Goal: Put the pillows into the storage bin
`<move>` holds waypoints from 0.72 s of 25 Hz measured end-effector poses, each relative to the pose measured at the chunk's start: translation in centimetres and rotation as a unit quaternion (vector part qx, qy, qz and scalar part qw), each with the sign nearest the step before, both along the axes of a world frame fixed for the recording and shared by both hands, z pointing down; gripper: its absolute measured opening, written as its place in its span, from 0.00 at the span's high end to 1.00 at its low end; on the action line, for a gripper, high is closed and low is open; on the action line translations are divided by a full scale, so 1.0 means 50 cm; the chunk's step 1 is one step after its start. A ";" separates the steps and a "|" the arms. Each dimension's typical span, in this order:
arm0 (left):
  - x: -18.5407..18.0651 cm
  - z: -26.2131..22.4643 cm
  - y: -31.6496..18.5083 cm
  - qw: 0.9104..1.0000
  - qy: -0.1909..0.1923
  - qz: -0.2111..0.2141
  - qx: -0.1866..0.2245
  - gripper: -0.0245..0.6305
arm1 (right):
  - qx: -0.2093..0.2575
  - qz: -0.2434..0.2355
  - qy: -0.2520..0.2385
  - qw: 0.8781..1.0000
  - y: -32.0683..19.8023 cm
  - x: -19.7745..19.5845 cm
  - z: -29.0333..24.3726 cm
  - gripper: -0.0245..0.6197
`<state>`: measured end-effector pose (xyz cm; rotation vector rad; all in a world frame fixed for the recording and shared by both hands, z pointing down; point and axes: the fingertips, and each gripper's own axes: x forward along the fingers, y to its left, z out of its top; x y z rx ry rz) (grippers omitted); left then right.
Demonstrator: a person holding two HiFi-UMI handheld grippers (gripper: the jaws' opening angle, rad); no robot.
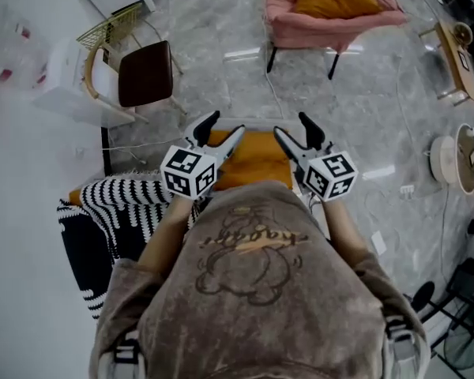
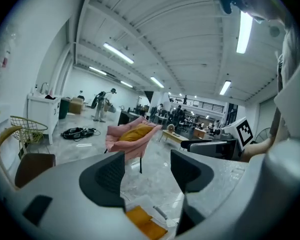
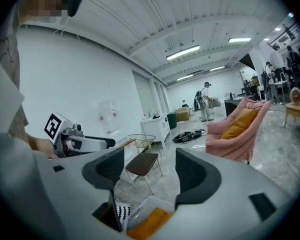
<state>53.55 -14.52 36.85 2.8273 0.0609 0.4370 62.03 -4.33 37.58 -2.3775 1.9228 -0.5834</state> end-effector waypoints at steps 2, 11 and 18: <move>-0.007 -0.027 -0.001 1.000 0.026 -0.007 0.001 0.55 | 0.018 0.014 0.012 1.000 0.010 -0.004 -0.026 0.52; -0.047 -0.084 0.004 0.995 0.080 -0.038 0.041 0.96 | 0.064 0.055 0.025 0.996 0.075 0.009 -0.081 0.96; -0.058 -0.031 -0.001 0.995 0.076 -0.055 0.024 0.96 | 0.033 0.072 0.044 0.996 0.092 0.004 -0.002 0.96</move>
